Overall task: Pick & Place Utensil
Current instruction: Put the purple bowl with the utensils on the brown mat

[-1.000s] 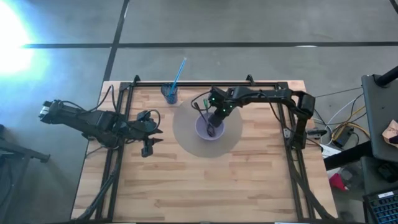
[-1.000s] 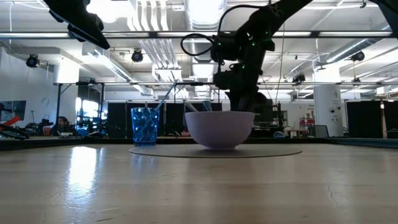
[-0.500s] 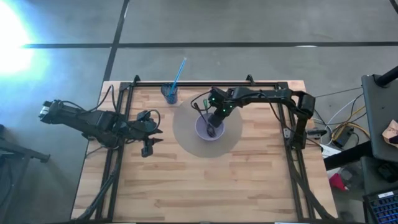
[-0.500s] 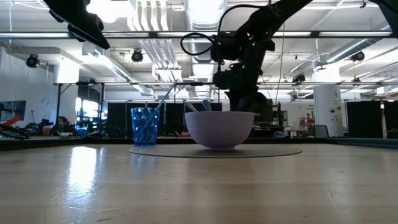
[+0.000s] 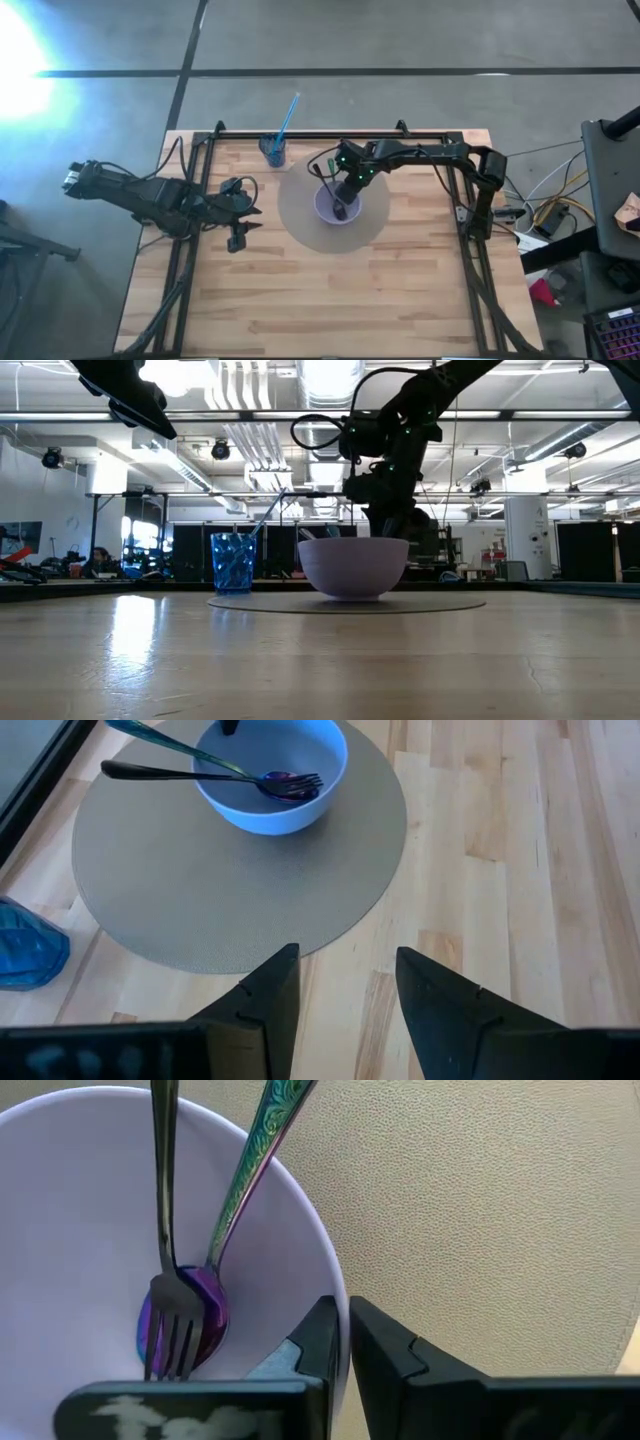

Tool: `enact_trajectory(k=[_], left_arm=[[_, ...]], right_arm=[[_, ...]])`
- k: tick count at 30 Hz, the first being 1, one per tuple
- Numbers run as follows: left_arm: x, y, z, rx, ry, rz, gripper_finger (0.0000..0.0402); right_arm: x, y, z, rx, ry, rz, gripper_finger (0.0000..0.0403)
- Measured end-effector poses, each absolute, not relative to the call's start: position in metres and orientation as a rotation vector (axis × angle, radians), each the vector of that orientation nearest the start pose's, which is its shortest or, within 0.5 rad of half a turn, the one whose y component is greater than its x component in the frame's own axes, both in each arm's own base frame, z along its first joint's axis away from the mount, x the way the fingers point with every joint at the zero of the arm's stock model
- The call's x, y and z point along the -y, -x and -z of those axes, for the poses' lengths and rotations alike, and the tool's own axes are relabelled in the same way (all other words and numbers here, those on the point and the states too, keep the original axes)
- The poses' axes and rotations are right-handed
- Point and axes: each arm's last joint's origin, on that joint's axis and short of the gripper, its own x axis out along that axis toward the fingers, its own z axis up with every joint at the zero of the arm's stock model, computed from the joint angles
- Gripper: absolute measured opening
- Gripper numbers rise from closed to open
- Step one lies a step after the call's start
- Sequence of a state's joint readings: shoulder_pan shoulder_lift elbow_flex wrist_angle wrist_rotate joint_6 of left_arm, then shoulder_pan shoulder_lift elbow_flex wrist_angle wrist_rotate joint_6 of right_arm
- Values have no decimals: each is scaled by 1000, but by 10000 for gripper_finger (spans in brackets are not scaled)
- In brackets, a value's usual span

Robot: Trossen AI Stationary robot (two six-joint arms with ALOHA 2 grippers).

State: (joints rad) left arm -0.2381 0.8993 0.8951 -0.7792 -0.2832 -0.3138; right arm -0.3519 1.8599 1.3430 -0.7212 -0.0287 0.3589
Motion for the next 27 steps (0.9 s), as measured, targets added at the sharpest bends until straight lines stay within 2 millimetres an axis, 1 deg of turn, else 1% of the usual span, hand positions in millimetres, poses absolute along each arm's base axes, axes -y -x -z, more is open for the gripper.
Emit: enact_trajectory(k=[15, 19, 27], left_arm=[[32, -166, -302, -740, 97, -160, 159], [32, -166, -302, -740, 97, -160, 159], [32, -166, -302, -740, 97, -161, 159]], right_arm=[[126, -346, -196, -1173, -543, 506, 32], [126, -346, -196, -1174, -543, 506, 56], [126, -346, -196, -1173, -547, 509, 123]])
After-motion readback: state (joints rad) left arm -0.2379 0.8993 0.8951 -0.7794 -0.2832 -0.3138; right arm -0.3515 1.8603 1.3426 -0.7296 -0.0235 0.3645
